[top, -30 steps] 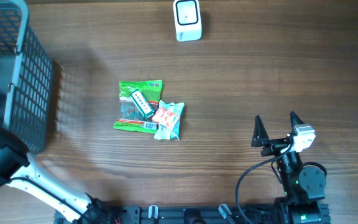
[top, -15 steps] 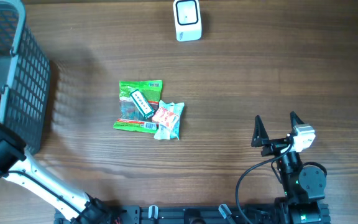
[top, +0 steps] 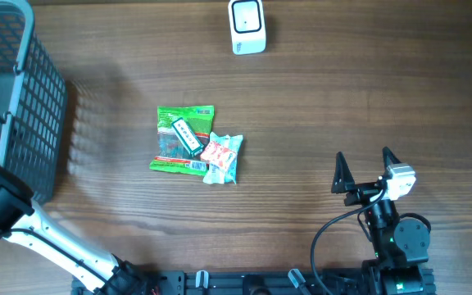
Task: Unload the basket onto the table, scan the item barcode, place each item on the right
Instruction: 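Reach the left gripper into the basket and grasp a red stick package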
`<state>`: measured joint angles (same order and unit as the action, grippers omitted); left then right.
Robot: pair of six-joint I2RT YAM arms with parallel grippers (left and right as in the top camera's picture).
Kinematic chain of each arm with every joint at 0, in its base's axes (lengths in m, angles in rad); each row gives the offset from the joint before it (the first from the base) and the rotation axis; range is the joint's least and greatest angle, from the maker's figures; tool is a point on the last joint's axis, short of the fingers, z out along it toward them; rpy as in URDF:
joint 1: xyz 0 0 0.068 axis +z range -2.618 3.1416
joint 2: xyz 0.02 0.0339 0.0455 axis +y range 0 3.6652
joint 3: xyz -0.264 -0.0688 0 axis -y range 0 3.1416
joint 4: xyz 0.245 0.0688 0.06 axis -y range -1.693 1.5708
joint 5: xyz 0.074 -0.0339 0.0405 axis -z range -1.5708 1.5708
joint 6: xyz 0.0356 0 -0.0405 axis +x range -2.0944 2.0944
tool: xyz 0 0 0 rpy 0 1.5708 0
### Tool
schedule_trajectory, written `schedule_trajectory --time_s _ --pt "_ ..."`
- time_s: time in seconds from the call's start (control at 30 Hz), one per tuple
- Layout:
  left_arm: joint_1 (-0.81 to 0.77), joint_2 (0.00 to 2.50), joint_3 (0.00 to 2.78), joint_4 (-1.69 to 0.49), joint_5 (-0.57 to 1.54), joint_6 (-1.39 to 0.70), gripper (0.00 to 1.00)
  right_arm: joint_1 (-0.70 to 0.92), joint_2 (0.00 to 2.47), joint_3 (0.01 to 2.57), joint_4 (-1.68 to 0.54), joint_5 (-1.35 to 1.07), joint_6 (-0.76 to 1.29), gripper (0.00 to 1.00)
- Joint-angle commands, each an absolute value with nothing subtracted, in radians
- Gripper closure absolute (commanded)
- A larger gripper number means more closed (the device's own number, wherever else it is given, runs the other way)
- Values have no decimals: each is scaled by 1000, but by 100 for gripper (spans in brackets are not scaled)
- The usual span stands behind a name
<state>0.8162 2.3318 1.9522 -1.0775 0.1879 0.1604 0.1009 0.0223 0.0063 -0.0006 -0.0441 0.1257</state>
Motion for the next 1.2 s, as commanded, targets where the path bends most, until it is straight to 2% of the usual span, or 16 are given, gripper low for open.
schedule_trajectory --time_s 0.0,0.03,0.13,0.17,0.2,0.23,0.33,0.4,0.43,0.6,0.73,1.03,1.17 --pt "776 2345 1896 -1089 224 155 43 98 18 5 2 -35 108 0" --pt "772 2317 1903 -1082 167 173 42 98 18 5 2 -35 108 0" --pt "770 2257 1905 -1056 48 314 29 98 18 5 3 -35 108 0" --pt "772 2250 1905 -1053 25 350 21 98 18 5 2 -35 107 0" --pt "777 2246 1905 -1050 3 403 5 98 18 5 3 -35 107 0" --pt "783 2246 1905 -1050 1 440 1 98 18 5 3 -35 108 0" --pt "812 2247 1904 -1050 -1 598 0 98 18 5 2 -35 107 0" --pt "825 2247 1904 -1050 -2 686 9 98 18 5 3 -35 107 0" --pt "830 2247 1904 -1047 -2 705 11 98 18 5 3 -35 107 0" --pt "825 2238 1906 -1023 -14 704 7 98 18 5 3 -35 107 0" --pt "802 2199 1906 -983 -159 706 5 98 18 5 2 -35 108 0" --pt "846 2196 1877 -937 -117 757 2 98 18 5 2 -35 107 0" --pt "891 2196 1818 -899 -27 810 5 98 18 5 2 -35 108 0"
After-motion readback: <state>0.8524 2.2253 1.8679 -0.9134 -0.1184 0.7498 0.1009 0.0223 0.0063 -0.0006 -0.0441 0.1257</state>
